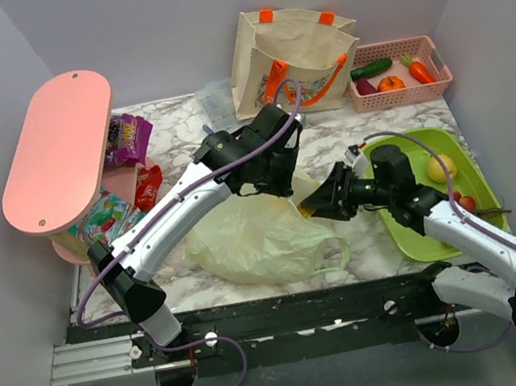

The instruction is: Place the food into the grocery bag and tie it

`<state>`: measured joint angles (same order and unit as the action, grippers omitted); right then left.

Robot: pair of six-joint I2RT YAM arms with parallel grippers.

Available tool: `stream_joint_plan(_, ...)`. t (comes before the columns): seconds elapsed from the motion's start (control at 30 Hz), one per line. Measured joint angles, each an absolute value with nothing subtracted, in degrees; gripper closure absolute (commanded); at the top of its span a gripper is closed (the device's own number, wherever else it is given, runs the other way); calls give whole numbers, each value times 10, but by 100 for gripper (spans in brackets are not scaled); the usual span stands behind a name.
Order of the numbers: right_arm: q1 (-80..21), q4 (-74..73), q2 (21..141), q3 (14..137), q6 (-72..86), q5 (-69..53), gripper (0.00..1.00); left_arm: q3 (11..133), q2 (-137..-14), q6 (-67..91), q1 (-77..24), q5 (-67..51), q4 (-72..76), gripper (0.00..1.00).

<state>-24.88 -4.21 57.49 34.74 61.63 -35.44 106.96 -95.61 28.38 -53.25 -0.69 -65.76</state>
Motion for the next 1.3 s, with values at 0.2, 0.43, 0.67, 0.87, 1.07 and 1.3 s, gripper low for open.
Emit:
stream_joint_plan(0.2, -260, 13, 602, 328, 650, -359, 99, 1070, -956, 288, -533, -8, -656, 100)
stream_joint_plan(0.43, -284, 76, 642, 327, 671, -367, 24, 1070, -956, 291, -532, -10, -652, 100)
stream_joint_plan(0.67, -307, 84, 678, 330, 660, -377, 0, 1069, -956, 297, -529, -10, -646, 100)
stream_joint_plan(0.87, -308, 11, 681, 363, 606, -374, 0, 1040, -956, 301, -525, -10, -638, 100)
stream_joint_plan(1.07, -308, -125, 675, 432, 521, -340, 0, 1017, -950, 303, -521, -10, -634, 100)
stream_joint_plan(1.3, -308, -314, 659, 576, 410, -251, 0, 1011, -935, 302, -519, -10, -630, 100)
